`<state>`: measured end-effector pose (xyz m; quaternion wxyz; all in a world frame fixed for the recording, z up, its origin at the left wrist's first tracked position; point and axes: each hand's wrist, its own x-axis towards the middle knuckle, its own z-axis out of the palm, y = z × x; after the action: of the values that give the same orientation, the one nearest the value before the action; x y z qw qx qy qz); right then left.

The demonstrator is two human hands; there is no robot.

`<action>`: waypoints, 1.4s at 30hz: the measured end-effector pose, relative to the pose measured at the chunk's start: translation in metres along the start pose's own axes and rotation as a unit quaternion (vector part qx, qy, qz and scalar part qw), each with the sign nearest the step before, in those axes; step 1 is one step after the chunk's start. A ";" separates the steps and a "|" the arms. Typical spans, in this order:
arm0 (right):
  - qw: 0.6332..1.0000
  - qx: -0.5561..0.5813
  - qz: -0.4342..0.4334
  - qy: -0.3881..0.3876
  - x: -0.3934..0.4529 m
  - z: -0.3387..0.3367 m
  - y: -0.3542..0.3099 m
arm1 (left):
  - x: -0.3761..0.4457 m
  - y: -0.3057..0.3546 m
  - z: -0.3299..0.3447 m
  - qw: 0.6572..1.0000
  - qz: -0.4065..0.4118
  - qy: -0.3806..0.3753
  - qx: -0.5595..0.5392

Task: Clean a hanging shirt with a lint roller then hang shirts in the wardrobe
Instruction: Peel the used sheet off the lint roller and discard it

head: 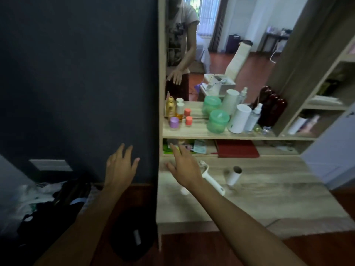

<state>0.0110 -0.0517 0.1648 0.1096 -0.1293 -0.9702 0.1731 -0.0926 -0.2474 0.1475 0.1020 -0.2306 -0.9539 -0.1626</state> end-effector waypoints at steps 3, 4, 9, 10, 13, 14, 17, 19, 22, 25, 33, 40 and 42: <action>0.999 -0.028 0.009 -0.013 -0.004 -0.018 0.076 | -0.001 0.052 0.025 0.999 -0.021 -0.020 -0.021; 0.999 -0.040 0.014 -0.016 -0.005 -0.022 0.100 | -0.003 0.068 0.036 0.999 -0.024 -0.030 -0.025; 0.990 -0.100 0.062 -0.078 -0.020 -0.033 0.190 | -0.019 0.135 0.086 0.993 -0.065 -0.100 -0.023; 0.986 -0.114 0.068 -0.101 -0.023 -0.032 0.204 | -0.024 0.146 0.094 0.992 -0.052 -0.110 -0.024; 0.979 -0.127 0.069 -0.143 -0.033 -0.027 0.236 | -0.036 0.161 0.125 0.988 -0.059 -0.143 -0.016; 0.979 -0.120 0.067 -0.150 -0.033 -0.024 0.245 | -0.040 0.165 0.132 0.987 -0.069 -0.144 -0.016; 0.980 -0.042 0.078 -0.179 -0.035 -0.021 0.263 | -0.050 0.184 0.143 0.979 -0.106 -0.171 -0.028; 0.980 -0.014 0.062 -0.186 -0.035 -0.017 0.274 | -0.056 0.190 0.150 0.970 -0.128 -0.208 -0.015; 0.986 0.024 0.021 -0.162 -0.033 -0.021 0.280 | -0.065 0.191 0.160 0.957 -0.137 -0.255 0.003; 0.986 0.122 0.038 -0.109 -0.028 -0.032 0.277 | -0.073 0.189 0.170 0.959 -0.142 -0.245 0.016; 0.968 0.230 0.032 -0.092 -0.016 -0.038 0.269 | -0.062 0.188 0.175 0.956 -0.199 -0.180 -0.121; 0.937 0.330 0.077 -0.089 0.001 -0.046 0.253 | -0.026 0.206 0.139 0.813 -0.406 -0.027 -0.416; 0.930 0.351 0.075 -0.078 0.006 -0.049 0.246 | -0.013 0.215 0.128 0.751 -0.435 -0.011 -0.496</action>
<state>0.0700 0.1878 0.1213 0.0584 -0.1413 -0.8406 0.5197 0.0049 -0.0265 0.0818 -0.1195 0.1898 -0.7372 -0.6374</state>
